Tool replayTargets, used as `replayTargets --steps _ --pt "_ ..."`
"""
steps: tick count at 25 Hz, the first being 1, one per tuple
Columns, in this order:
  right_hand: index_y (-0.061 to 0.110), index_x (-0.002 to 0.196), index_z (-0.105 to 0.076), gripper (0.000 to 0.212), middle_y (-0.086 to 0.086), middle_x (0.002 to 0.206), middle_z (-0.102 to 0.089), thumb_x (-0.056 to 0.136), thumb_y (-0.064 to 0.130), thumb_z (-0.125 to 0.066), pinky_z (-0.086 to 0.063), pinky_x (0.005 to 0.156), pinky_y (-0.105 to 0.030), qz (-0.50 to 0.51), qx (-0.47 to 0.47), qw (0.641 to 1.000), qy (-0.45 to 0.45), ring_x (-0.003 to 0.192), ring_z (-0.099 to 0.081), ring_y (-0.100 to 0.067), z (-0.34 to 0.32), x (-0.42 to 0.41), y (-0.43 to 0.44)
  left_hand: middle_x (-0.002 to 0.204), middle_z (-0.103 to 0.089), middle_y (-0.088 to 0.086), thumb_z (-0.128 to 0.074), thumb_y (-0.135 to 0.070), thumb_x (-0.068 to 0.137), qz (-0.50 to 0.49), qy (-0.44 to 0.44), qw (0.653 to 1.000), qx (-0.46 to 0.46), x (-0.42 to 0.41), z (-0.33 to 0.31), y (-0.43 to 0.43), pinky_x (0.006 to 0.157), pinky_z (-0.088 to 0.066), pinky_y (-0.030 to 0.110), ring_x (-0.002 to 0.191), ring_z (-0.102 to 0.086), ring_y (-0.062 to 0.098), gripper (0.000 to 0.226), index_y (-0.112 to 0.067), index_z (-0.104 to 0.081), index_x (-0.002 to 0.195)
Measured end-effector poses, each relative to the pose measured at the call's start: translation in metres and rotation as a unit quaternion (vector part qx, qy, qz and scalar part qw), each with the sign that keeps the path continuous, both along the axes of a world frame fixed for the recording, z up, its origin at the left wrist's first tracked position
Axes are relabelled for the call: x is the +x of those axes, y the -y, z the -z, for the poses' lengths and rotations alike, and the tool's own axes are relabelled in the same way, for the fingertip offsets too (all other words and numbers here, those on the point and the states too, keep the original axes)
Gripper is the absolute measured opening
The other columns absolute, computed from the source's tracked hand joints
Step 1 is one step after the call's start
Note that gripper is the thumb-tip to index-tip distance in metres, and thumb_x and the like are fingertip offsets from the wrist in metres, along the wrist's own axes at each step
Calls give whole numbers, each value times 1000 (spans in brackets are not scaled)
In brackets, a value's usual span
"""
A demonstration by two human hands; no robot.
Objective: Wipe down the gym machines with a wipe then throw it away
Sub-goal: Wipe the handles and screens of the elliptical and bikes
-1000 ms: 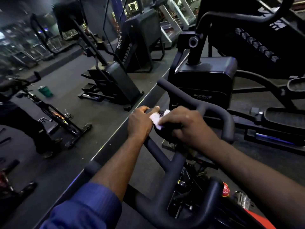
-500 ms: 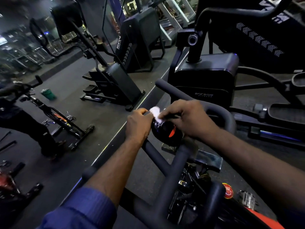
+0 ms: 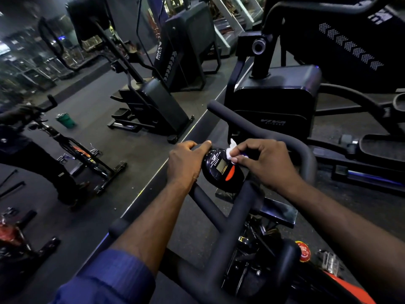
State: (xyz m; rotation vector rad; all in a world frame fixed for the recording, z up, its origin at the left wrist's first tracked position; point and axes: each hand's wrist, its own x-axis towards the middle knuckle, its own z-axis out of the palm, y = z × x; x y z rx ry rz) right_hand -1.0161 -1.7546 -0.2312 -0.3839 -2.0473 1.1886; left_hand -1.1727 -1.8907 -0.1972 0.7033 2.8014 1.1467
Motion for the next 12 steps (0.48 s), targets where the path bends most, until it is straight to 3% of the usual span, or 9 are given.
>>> replayTargets --steps 4,7,12 --pt "20 100 -67 34 10 82 -78 77 8 -90 -53 74 -11 12 -47 999 -3 81 -73 2 0 6 7 68 -72 -5 -67 -69 82 4 5 1000 4 -2 1 -1 65 -55 33 68 -70 14 48 -22 -73 75" --pt "21 103 -63 42 12 81 -76 75 7 -90 -51 72 -8 -1 13 1000 -2 78 -72 2 -3 10 19 67 -71 -4 -67 -70 82 2 1 1000 6 -2 1 0 65 -55 33 68 -69 15 49 -21 -73 75" --pt "19 109 -60 46 13 80 -76 75 4 -87 -47 67 -8 -5 36 999 6 71 -67 6 -9 14 27 69 -71 -2 -66 -69 82 5 -3 1000 -1 -2 0 -1 70 -58 37 71 -69 17 50 -20 -73 77"
